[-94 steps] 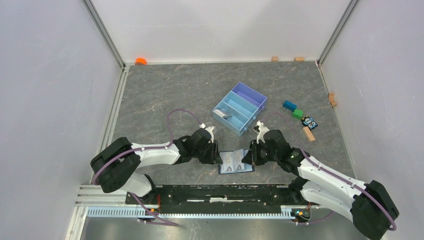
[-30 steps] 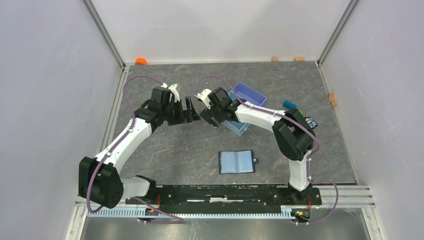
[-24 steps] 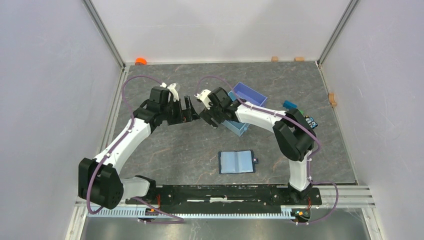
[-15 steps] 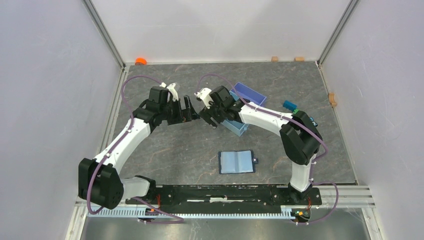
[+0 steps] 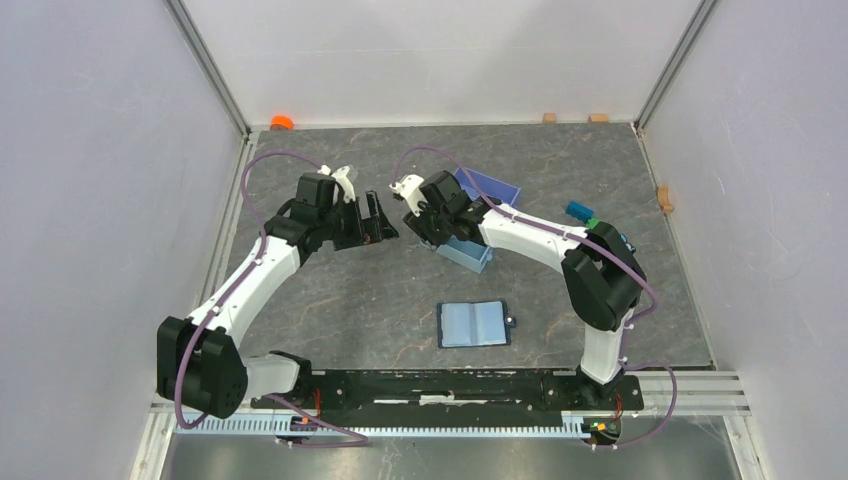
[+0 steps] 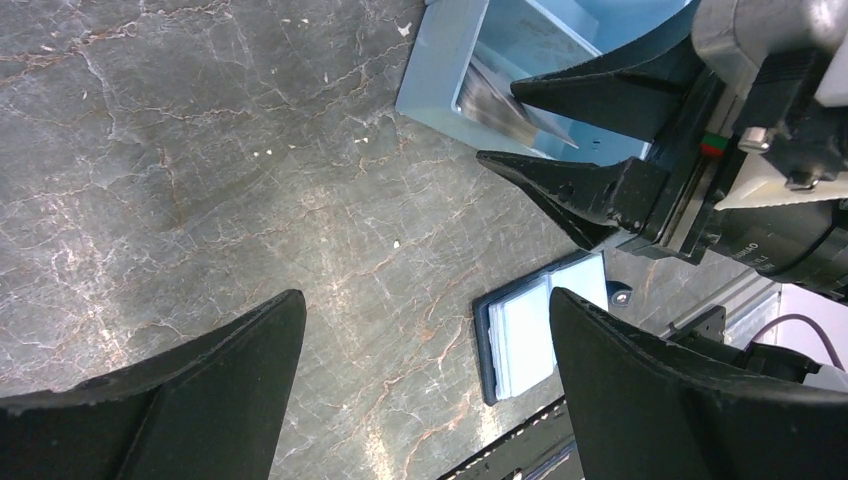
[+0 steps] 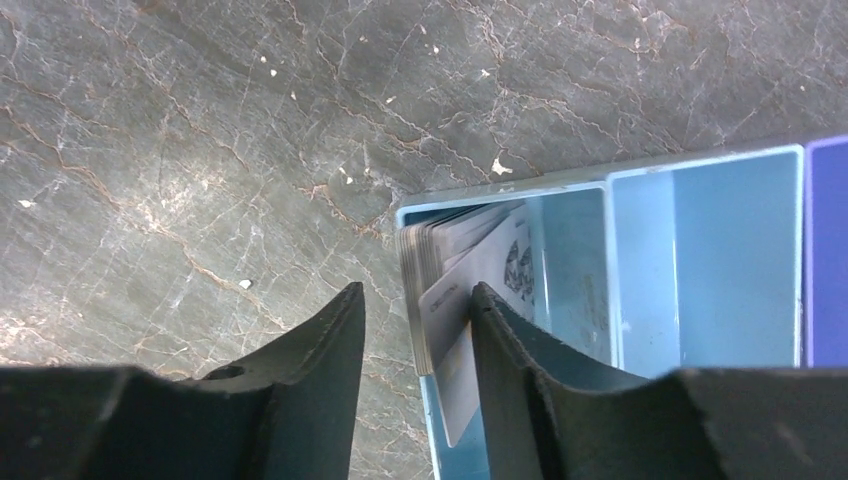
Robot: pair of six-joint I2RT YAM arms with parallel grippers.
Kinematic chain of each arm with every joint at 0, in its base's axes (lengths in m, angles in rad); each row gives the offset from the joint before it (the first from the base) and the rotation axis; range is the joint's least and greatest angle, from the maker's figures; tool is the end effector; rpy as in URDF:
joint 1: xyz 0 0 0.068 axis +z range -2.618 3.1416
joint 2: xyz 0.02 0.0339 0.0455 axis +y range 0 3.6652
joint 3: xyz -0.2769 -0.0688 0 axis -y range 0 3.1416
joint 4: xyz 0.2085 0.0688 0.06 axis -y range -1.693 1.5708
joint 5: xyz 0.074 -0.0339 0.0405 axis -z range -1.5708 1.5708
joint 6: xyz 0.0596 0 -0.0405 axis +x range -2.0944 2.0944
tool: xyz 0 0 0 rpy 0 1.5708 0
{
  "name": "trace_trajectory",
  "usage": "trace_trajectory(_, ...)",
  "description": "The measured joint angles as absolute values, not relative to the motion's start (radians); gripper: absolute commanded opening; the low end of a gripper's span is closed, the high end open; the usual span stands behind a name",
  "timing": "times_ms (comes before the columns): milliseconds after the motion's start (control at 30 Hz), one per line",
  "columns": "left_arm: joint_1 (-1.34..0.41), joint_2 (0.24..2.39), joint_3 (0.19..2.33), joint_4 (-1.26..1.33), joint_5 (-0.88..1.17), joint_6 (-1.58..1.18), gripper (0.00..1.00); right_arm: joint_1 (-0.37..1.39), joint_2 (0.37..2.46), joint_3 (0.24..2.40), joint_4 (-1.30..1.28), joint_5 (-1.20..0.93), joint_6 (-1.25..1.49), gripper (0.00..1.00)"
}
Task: Put the credit cards into the card holder
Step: Pick up the credit card from the storage box.
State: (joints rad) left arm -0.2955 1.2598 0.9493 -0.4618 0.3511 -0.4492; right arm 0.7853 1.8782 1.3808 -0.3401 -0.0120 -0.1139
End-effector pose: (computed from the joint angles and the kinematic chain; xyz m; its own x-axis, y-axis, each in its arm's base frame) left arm 0.2286 -0.0910 0.2799 -0.8224 -0.1759 -0.5410 0.1687 0.8328 -0.5272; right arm 0.2859 0.2869 0.2314 -0.4410 -0.6016 -0.6660 -0.7678 0.6372 -0.0672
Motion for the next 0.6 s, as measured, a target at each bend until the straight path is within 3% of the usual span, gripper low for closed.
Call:
trace_trajectory(100, -0.295, 1.26, 0.949, -0.462, 0.352, -0.449, 0.97, 0.785, 1.876, 1.381, -0.341, -0.014, -0.108, 0.33)
trace_trajectory(433, -0.291, 1.26, 0.949, -0.462, 0.361, -0.449, 0.97, 0.787, 1.847, 1.381, -0.355, -0.028, -0.099, 0.25)
trace_trajectory(600, -0.29, 1.26, 0.949, -0.462, 0.369, -0.449, 0.96, 0.787, 1.817, 1.381, -0.361, -0.036, -0.097, 0.03)
